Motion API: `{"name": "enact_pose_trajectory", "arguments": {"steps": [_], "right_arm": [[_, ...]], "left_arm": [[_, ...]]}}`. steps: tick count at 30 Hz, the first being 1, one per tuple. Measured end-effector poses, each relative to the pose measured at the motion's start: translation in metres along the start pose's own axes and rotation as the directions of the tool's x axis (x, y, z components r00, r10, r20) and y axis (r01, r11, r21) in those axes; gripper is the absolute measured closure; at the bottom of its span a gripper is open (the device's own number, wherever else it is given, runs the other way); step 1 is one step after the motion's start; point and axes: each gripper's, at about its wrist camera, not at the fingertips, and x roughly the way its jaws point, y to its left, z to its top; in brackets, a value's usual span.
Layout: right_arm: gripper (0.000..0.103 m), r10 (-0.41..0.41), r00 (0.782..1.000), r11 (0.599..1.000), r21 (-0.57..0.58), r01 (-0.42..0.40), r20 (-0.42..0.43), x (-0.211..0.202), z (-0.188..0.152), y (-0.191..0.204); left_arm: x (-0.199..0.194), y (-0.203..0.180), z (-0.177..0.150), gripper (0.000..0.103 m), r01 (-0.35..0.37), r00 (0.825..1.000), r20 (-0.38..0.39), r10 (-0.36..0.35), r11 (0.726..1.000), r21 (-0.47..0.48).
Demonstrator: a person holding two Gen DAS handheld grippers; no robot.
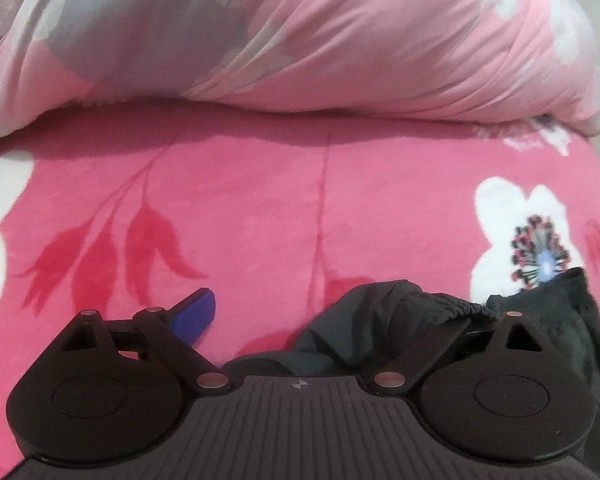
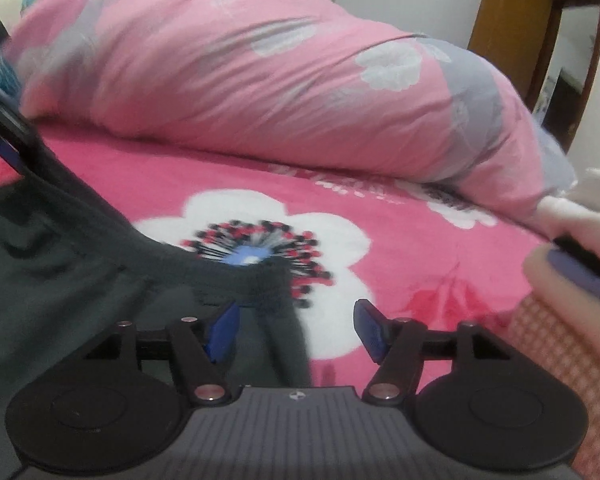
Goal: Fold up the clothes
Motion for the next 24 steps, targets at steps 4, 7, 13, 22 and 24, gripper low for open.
{"name": "enact_pose_trajectory", "arguments": {"steps": [4, 7, 13, 22, 24], "right_arm": [[0.037, 0.091, 0.995, 0.995, -0.033, -0.09, 0.039, -0.013, -0.005, 0.025], [0.038, 0.174, 0.985, 0.984, -0.042, -0.175, -0.012, 0.001, -0.016, 0.043], [0.035, 0.226, 0.973, 0.972, 0.081, -0.223, -0.036, 0.034, -0.042, 0.041], [0.034, 0.206, 0.978, 0.977, 0.065, -0.204, -0.029, 0.033, -0.043, 0.044], [0.034, 0.208, 0.978, 0.976, 0.069, -0.206, -0.026, 0.033, -0.044, 0.044]], "left_arm": [[0.002, -0.006, 0.007, 0.009, -0.058, 0.998, -0.019, 0.057, 0.997, -0.047], [-0.004, 0.0, 0.014, 0.009, -0.038, 0.999, -0.02, 0.036, 0.988, -0.149], [0.002, 0.021, 0.021, 0.009, 0.028, 0.999, -0.009, -0.032, 0.95, -0.31], [0.002, -0.001, 0.03, 0.01, -0.166, 0.981, -0.11, 0.158, 0.984, -0.062], [-0.001, -0.026, 0.029, 0.01, -0.266, 0.958, -0.063, 0.279, 0.95, 0.165]]}}
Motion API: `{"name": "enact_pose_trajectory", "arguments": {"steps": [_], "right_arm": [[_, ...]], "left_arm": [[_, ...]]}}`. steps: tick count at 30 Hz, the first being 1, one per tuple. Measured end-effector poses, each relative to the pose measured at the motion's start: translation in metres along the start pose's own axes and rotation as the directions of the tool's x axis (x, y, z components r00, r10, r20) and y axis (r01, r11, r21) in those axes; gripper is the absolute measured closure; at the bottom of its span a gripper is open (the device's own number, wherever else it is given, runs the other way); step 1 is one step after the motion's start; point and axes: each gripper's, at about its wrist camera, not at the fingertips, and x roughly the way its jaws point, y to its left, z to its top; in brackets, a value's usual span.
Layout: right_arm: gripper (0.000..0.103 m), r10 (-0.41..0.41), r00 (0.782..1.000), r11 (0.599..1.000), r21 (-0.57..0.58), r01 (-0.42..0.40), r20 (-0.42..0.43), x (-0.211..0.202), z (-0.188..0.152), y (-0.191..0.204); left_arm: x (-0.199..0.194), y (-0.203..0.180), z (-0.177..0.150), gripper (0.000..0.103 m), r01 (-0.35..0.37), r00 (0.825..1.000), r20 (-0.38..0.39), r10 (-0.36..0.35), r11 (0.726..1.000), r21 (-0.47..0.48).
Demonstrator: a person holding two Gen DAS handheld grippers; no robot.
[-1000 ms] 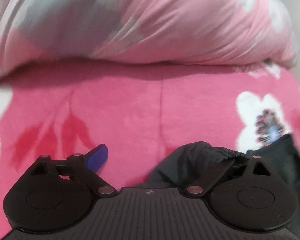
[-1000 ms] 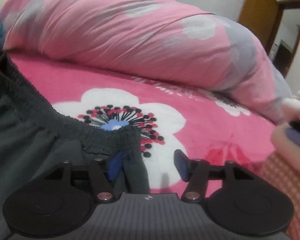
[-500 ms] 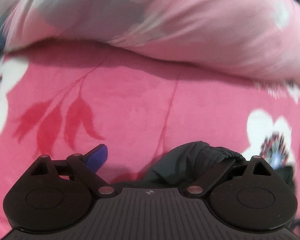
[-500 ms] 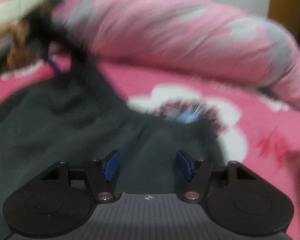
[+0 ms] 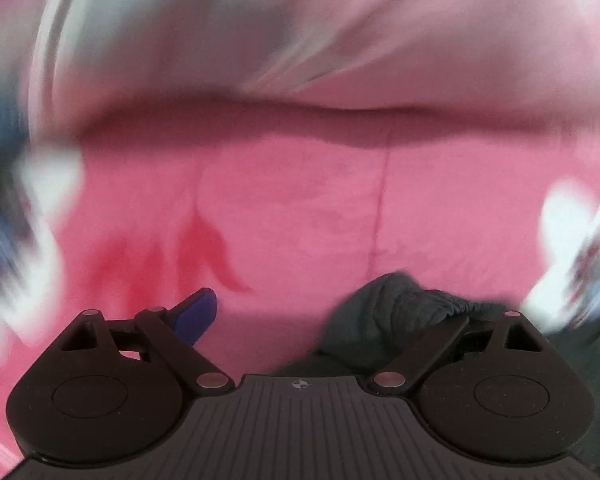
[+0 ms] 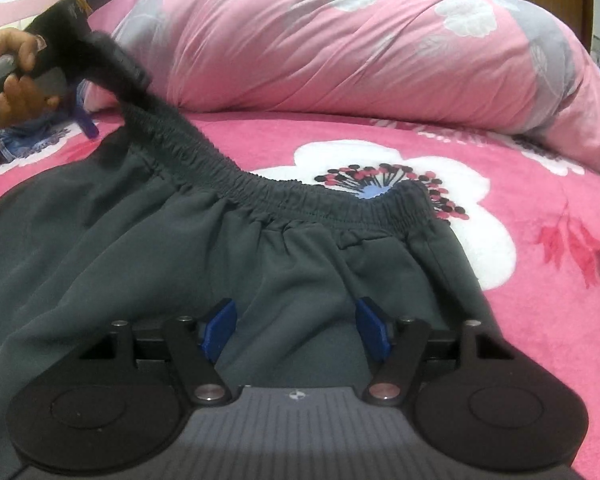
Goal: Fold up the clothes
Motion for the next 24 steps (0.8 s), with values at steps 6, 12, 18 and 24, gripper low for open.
{"name": "enact_pose_trajectory", "arguments": {"steps": [6, 12, 18, 24], "right_arm": [[0.032, 0.008, 1.0, 1.0, 0.013, -0.008, 0.005, 0.001, -0.001, -0.003], [0.031, 0.01, 1.0, 1.0, 0.019, -0.011, 0.005, 0.001, -0.002, -0.003], [0.031, 0.007, 1.0, 1.0, 0.018, -0.007, 0.005, 0.002, -0.002, -0.003], [0.03, -0.008, 1.0, 1.0, 0.006, 0.008, -0.004, 0.001, -0.001, -0.001]], "left_arm": [[-0.04, -0.017, -0.005, 0.01, 0.151, 0.983, 0.077, -0.167, 0.972, 0.179], [-0.059, 0.036, 0.002, 0.009, 0.376, 0.925, 0.095, -0.368, 0.922, -0.088], [-0.109, 0.088, -0.039, 0.009, 0.31, 0.939, 0.192, -0.286, 0.944, -0.112], [-0.177, 0.146, -0.156, 0.009, 0.17, 0.95, 0.282, -0.136, 0.98, -0.101]]}}
